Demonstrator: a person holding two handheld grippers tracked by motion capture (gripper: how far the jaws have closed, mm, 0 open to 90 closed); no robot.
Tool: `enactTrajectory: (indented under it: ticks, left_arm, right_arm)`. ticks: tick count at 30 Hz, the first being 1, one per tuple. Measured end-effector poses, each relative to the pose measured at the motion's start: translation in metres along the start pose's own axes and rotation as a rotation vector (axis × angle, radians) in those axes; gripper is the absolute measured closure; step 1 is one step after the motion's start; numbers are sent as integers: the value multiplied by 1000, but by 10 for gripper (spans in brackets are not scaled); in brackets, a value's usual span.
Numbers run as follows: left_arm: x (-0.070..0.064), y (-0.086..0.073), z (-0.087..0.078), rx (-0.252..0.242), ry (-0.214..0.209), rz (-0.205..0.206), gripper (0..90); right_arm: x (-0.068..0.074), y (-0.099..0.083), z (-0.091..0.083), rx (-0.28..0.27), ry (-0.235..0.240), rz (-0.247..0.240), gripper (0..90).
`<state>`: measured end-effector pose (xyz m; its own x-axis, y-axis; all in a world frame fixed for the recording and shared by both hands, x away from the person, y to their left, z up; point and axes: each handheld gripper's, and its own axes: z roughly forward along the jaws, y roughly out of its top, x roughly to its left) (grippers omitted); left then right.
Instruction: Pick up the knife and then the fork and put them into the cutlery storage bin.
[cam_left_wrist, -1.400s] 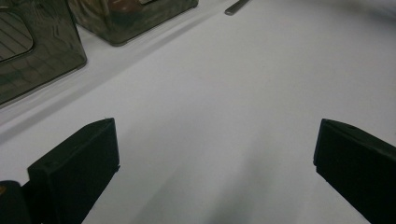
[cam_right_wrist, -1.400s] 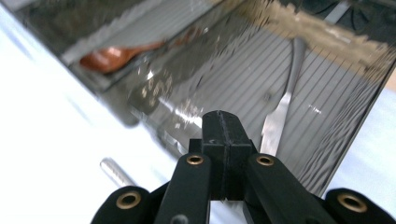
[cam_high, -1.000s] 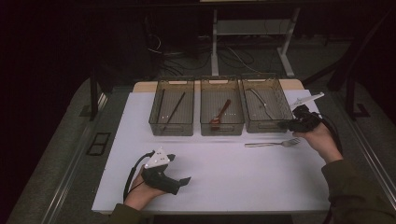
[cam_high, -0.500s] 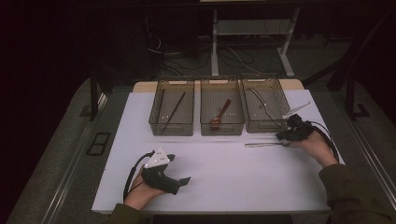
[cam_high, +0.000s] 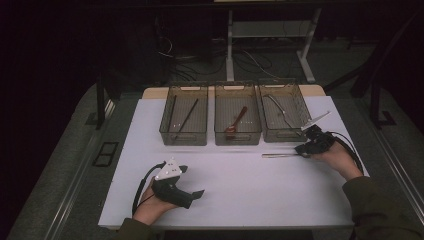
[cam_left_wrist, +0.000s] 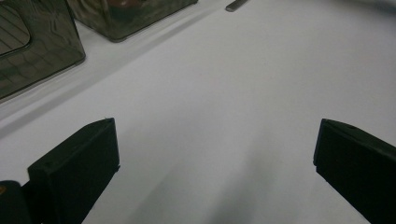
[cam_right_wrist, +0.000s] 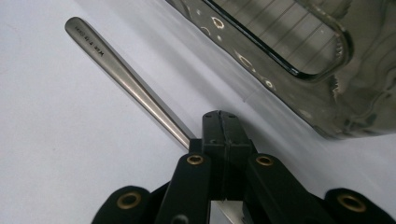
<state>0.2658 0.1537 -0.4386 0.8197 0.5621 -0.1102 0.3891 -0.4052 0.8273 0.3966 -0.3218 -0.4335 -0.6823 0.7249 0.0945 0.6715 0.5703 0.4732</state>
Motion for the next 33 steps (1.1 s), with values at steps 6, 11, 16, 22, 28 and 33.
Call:
enactTrajectory:
  ticks: [6,11,16,22,28,33]
  left_arm:
    - [0,0,0,1,-1,2,0]
    - [0,0,0,0,0,1,0]
    - [0,0,0,1,0,2,0]
    - [-1,0,0,-2,-1,1,0]
    - [-1,1,0,-3,-3,5,0]
    - [-1,1,0,0,-2,5,0]
  right_arm:
    - [5,-1,-1,13,12,-19,893]
    - [13,-6,-3,12,31,-35,892]
    - [27,-13,-5,13,45,-60,892]
    - [44,-22,-9,21,68,-85,892]
    - [50,-27,-10,3,70,-80,891]
    - [45,-30,-15,-47,80,-42,847]
